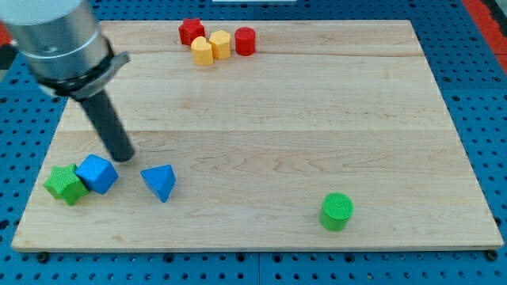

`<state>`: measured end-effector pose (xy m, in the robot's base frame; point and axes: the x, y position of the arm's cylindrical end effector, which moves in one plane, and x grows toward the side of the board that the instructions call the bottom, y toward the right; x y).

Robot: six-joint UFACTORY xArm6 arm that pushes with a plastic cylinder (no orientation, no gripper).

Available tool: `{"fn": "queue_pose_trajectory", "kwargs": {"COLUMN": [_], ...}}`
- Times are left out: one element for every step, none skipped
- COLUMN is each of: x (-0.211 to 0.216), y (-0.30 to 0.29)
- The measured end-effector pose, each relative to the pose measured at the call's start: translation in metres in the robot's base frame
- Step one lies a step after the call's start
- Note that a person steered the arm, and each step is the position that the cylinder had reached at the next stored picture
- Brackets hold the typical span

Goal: Push the green circle close to the green star

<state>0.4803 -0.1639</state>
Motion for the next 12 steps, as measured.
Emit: {"fn": "queue_pose_trajectory", "kwargs": {"x": [-0.005, 0.013, 0.051, 0.078, 0.092, 0.1, 0.102, 0.102, 0.105, 0.124, 0.121, 0.091], "y": [0.098, 0.213, 0.295, 0.305, 0.288, 0.301, 0.253, 0.215, 0.211, 0.208, 0.163, 0.105]}}
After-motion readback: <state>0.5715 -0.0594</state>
